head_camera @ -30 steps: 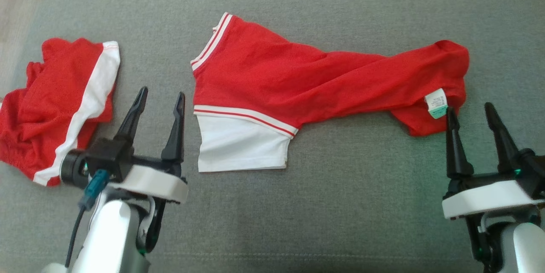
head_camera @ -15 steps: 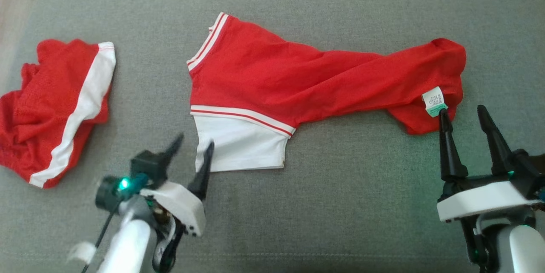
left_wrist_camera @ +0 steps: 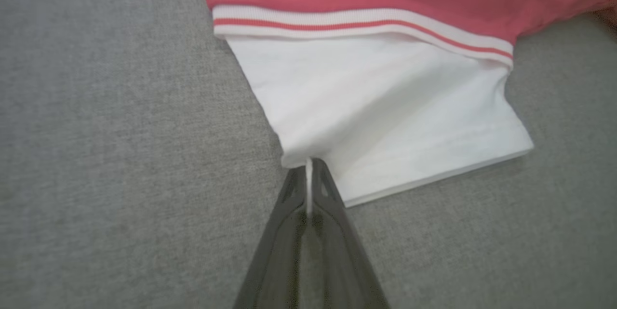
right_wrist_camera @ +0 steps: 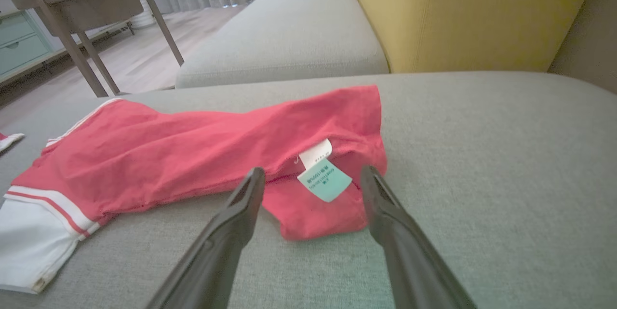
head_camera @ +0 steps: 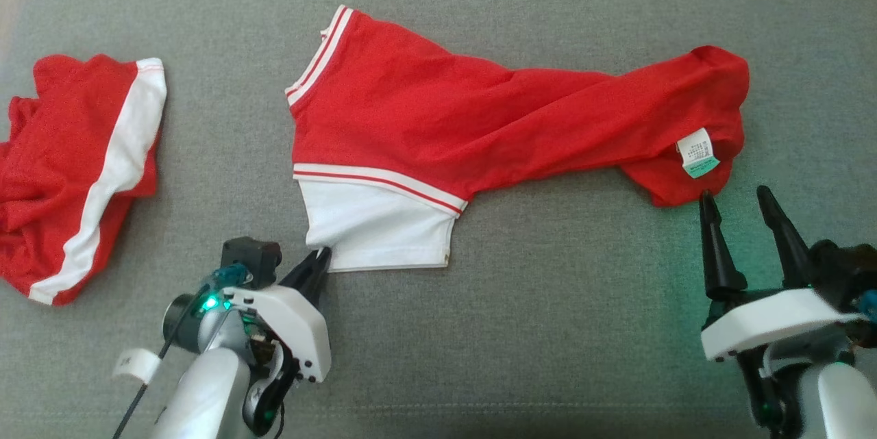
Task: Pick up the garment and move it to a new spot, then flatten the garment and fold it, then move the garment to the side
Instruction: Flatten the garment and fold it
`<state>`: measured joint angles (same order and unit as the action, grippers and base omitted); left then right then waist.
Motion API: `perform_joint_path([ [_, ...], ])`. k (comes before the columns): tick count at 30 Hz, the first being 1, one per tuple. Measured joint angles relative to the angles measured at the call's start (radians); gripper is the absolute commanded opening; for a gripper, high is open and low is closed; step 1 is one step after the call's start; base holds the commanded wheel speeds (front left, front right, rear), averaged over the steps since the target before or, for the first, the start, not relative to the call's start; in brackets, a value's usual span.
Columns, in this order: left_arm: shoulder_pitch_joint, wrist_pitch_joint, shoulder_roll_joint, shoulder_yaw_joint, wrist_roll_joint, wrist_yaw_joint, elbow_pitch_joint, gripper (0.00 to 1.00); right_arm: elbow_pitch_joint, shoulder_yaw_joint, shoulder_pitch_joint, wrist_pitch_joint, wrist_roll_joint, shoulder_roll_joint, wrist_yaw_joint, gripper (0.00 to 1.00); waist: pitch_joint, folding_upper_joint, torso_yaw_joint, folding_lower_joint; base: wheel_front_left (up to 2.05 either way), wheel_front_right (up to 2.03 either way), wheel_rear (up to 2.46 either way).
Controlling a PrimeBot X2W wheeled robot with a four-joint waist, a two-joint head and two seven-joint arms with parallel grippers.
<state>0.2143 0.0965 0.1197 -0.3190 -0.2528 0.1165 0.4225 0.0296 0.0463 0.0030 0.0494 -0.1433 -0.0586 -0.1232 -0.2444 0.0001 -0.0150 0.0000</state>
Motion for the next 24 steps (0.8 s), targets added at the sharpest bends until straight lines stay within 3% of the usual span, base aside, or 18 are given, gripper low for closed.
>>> perform_joint_path([
  [4,0.003,0.000,0.006,-0.008,-0.010,0.004,-0.012,0.00,-0.046,0.026,-0.023,0.052,-0.043,-0.028,0.000,1.00,-0.019,0.0000,-0.002,0.0000,0.00,0.00,0.00],
  [12,0.043,-0.012,0.008,-0.024,-0.014,0.007,-0.043,0.00,-0.126,0.096,-0.161,0.143,-0.119,-0.143,0.000,1.00,-0.083,0.0000,-0.014,0.0000,0.00,0.00,0.00],
  [19,0.092,-0.038,0.000,-0.037,-0.014,0.007,-0.055,0.00,-0.202,0.021,-0.302,0.283,-0.213,-0.245,0.000,1.00,-0.144,0.0000,-0.033,0.0000,0.00,0.00,0.00],
  [24,0.110,-0.055,-0.004,-0.049,-0.014,0.007,-0.053,0.00,-0.221,-0.017,-0.323,0.352,-0.258,-0.273,0.000,1.00,-0.163,0.0000,-0.045,0.0000,0.00,0.00,0.00],
])
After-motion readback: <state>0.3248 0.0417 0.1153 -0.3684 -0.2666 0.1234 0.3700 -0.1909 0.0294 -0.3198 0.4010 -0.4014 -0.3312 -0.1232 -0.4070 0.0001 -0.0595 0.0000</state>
